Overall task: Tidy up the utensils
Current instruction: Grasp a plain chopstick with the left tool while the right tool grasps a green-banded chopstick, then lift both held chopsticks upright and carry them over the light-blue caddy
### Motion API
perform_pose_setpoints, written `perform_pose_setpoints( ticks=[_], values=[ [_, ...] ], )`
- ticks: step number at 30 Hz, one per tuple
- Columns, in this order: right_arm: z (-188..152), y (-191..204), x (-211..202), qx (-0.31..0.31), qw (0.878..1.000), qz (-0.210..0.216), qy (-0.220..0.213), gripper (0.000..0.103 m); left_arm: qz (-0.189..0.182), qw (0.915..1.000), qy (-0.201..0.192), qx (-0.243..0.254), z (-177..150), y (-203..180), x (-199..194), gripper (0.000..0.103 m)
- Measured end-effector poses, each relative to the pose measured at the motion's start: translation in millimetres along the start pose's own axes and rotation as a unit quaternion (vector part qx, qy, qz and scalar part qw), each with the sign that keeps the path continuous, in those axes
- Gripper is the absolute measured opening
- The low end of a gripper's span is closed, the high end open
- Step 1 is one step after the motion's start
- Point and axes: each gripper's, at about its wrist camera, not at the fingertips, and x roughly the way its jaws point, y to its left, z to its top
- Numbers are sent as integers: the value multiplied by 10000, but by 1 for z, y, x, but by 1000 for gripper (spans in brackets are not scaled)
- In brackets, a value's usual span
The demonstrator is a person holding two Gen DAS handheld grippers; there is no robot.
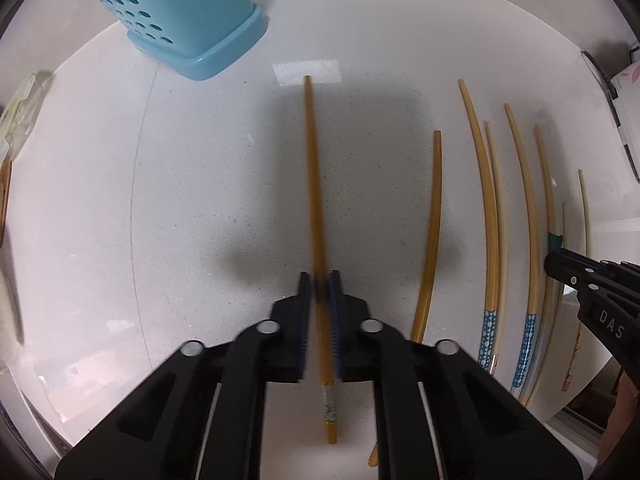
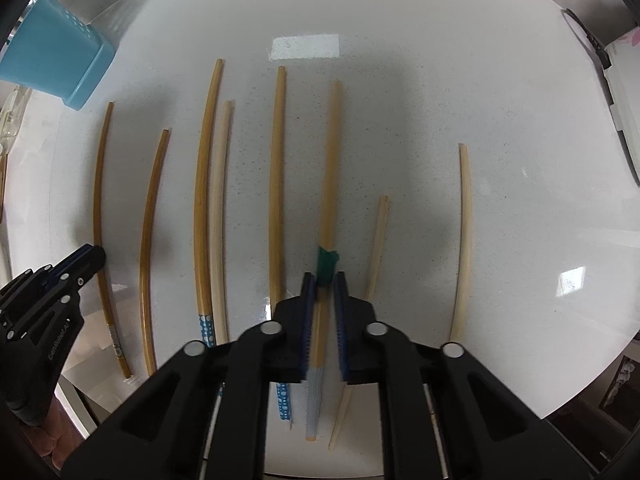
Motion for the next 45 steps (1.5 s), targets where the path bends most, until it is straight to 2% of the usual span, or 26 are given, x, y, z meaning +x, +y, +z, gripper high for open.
perform_pose_setpoints(
  ticks=[10,18,20,26,35,39,45],
  values=[
    [-3,3,-6,94,9999,-3,-130,6,-95,9997,-224,-43,-3,1,-4,6],
    [-15,3,-26,121,9989,-38,-456,6,-179,9979,-622,-68,-18,14,-28,6],
    [-18,4,-32,113,9983,-73,-569,6,-196,9972,-714,-71,-30,31,-38,6],
    [-32,3,-60,63,9929,-311,-1145,6,-48,9935,-1133,-41,-47,38,-63,6],
    [-48,-1,-100,62,9860,-268,-1647,6,-85,9879,-1543,-145,-70,49,-102,6],
    [-49,4,-108,59,9815,-280,-1891,6,-112,9847,-1732,-180,-54,42,-108,6],
    [-49,7,-131,66,9742,-265,-2240,6,-184,9771,-2108,-218,-48,47,-138,6]
  ],
)
